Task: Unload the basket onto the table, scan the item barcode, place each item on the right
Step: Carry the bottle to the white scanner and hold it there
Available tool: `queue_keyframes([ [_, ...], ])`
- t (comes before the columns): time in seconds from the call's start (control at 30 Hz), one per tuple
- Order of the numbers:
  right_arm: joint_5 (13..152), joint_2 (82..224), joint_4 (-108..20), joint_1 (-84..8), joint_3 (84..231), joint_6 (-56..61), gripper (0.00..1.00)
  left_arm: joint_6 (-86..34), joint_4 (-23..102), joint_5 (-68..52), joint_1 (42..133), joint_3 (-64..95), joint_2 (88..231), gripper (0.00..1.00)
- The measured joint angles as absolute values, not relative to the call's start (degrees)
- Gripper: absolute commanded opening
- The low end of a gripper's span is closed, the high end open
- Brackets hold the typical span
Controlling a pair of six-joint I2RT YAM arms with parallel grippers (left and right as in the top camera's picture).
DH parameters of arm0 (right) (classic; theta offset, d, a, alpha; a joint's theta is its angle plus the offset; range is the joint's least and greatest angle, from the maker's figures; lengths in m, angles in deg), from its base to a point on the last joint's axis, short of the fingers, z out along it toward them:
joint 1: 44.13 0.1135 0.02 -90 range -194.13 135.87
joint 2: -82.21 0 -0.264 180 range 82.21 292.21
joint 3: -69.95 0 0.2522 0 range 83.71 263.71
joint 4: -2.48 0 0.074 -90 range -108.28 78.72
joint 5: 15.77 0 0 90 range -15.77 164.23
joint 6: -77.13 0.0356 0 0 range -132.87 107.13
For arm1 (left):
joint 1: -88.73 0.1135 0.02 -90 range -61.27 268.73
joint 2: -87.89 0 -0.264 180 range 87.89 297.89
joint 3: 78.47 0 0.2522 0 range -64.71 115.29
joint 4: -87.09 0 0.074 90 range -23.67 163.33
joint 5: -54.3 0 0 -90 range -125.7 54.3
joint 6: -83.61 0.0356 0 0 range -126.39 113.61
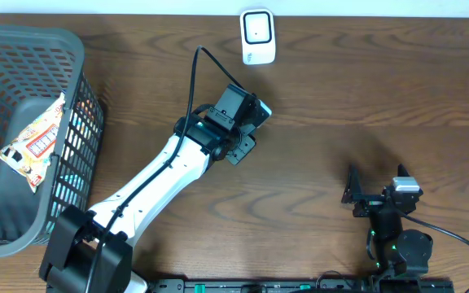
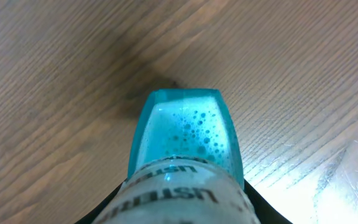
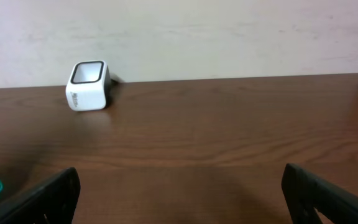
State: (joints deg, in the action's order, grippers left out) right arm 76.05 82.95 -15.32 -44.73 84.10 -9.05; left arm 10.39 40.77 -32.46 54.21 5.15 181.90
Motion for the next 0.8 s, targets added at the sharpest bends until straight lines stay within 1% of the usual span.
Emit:
queue_keyframes([
  [0.23,76.1,82.9,-15.3,-44.7,84.1,-9.1,0.99,10.9,40.8,-28.0,54.2,5.2,182.3,0.34],
  [0.8,76.1,82.9,-15.3,-44.7,84.1,-9.1,0.99,11.5,42.3,-22.6,54.2,5.2,184.4,0.35],
])
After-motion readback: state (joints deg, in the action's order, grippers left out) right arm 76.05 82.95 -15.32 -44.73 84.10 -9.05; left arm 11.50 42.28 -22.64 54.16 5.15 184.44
